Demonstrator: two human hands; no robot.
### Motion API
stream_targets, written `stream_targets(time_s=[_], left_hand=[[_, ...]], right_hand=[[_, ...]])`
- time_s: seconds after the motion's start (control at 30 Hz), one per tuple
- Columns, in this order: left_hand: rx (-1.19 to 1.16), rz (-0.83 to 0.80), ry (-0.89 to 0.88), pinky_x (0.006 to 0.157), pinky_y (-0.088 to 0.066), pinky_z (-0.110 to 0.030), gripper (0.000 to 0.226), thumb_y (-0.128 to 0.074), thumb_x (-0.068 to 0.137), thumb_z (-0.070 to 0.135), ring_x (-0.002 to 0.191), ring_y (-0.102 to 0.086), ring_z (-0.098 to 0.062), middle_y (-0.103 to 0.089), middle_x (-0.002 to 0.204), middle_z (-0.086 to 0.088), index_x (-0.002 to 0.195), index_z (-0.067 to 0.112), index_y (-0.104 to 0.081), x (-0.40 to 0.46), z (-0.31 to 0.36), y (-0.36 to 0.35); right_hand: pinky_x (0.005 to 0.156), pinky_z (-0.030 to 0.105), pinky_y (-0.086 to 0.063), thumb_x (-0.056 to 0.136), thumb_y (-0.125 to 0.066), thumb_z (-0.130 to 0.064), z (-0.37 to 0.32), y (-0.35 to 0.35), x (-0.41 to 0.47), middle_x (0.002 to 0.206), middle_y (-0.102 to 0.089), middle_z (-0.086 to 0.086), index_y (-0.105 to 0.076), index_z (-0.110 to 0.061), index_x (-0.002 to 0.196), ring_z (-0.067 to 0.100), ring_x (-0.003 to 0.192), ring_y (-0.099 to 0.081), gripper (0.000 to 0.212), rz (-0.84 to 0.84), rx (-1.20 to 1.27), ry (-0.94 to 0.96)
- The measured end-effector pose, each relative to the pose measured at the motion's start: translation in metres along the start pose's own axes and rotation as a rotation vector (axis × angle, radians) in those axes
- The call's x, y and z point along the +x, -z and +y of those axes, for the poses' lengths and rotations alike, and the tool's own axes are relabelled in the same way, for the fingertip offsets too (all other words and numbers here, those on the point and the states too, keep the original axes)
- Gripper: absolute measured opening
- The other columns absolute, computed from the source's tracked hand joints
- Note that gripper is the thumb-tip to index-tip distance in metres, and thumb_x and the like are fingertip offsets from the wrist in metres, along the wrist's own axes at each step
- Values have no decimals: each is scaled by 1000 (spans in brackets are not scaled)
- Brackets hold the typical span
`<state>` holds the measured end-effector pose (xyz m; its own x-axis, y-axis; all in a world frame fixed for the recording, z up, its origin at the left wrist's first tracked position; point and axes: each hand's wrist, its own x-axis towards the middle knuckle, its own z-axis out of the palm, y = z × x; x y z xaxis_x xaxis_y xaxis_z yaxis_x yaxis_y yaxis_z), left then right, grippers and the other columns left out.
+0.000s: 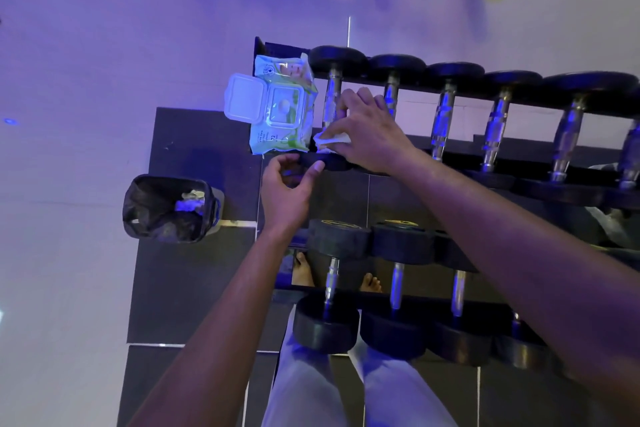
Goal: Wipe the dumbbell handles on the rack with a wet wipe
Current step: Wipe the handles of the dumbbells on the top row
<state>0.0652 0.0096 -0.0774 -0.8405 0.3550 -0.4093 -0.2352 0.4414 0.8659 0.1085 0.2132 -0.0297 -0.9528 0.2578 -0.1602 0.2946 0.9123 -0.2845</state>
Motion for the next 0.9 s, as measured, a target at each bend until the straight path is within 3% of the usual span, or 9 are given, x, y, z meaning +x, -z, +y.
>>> stream_targets(time_s=[0.13,0.33,0.53,0.67,0.77,0.83,0.9], left_hand=[[-28,-12,30,76,-51,-12,48,-92,88,41,81,-63,13,-73,110,8,121,17,-67,-1,-1,1],[-44,-36,47,76,-50,-10,49,-93,87,40,80,-62,15,-72,109,11,121,14,-67,4,-3,5],[-57,-57,56,73,-49,-9,49,-93,88,39,77,-61,14,-70,108,11,121,16,-66,3,-3,4],[-54,-62,61,72,-49,-9,49,-92,88,39,75,-61,14,-69,106,13,122,16,-65,6,-4,5],[-49,-63,56,73,-49,-10,51,-92,88,38,75,-60,15,-68,105,11,123,14,-65,7,-4,4],[-48,-65,56,74,-50,-10,52,-92,88,38,75,-61,16,-68,104,12,124,13,-64,6,-3,4],[-46,-64,55,73,-49,-9,52,-92,88,38,75,-61,16,-69,103,13,124,13,-64,6,-2,4]], right_hand=[[90,37,-29,90,-71,-35,-2,-3,-4,107,-42,-1,-81,-36,109,28,107,-42,21,17,-39,21],[98,43,-32,92,-66,-52,-22,2,24,119,-45,1,-78,-31,114,30,122,-38,32,-94,-178,65],[99,43,-33,93,-70,-45,-1,-6,-14,105,-65,-11,-76,-36,105,22,107,-55,16,25,105,-144],[95,31,-25,95,-71,-41,2,-14,-15,91,-71,-13,-73,-30,105,18,100,-64,15,46,193,-253],[102,36,-38,92,-75,-41,0,-13,-12,89,-73,-11,-73,-29,103,17,94,-66,17,39,242,-266],[90,39,-51,91,-76,-37,-2,-13,-13,89,-73,-9,-72,-27,100,18,90,-67,15,32,310,-257],[83,38,-54,91,-76,-35,-3,-15,-15,92,-73,-8,-72,-25,100,19,90,-66,14,41,355,-254]])
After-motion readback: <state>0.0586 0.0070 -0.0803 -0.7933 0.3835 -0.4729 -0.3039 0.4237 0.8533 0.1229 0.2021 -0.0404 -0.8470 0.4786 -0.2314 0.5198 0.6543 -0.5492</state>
